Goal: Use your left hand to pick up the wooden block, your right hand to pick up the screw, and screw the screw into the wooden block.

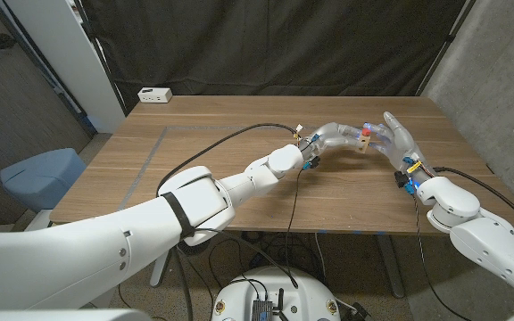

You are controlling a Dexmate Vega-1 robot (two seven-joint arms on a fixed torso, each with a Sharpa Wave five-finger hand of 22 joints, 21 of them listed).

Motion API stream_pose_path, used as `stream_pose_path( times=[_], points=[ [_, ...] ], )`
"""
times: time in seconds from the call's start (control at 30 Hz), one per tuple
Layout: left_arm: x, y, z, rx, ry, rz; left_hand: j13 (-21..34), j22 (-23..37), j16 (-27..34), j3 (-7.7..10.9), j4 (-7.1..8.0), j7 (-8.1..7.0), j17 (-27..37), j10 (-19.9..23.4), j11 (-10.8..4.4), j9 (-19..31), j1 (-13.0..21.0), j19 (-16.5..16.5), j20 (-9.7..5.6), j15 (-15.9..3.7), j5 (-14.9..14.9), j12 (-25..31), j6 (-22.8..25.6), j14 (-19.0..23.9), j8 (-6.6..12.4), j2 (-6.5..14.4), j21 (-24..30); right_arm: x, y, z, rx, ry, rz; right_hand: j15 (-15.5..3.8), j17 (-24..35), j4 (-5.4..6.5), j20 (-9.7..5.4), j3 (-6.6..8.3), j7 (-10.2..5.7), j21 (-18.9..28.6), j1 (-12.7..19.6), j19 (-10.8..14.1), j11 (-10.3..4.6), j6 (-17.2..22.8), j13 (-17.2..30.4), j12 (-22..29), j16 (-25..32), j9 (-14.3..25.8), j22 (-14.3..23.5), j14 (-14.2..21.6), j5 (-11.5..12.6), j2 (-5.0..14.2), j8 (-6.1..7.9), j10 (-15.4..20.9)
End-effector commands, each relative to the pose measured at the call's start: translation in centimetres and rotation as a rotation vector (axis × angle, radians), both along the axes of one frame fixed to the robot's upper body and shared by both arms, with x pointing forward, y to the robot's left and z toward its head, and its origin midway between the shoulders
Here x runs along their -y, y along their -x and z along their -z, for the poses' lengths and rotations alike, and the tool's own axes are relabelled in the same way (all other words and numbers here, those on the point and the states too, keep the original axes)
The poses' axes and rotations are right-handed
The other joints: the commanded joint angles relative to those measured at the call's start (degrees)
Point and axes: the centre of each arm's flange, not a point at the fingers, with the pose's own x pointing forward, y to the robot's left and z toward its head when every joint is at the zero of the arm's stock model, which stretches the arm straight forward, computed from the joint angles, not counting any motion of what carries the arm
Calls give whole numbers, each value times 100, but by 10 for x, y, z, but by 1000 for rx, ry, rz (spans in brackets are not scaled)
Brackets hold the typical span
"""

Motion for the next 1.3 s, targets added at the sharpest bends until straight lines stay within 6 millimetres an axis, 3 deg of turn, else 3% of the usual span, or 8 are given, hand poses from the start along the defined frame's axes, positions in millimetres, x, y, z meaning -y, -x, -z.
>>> stream_pose_path(
  times=[0.03,1.3],
  points=[
    [1,0,-1,-2,-3,-1,818,14,1,218,197,202,9,51,-17,18,5,5,-34,-302,48,110,577,53,56,180,9,0,0,1,1,-3,5,-14,13,-2,15,-19,2,31,-41,-33,-13,82,14,39,31,15,13,-49,28,10,43,35],
    [-1,-2,0,-15,-2,-7,819,14,-3,227,202,189,7,54,-18,18,-8,3,-33,-298,54,113,579,56,57,181,7,0,3,5,-12,-12,21,-11,2,-3,8,-24,75,65,-22,33,57,365,14,66,61,36,9,10,42,22,101,165]
  ],
)
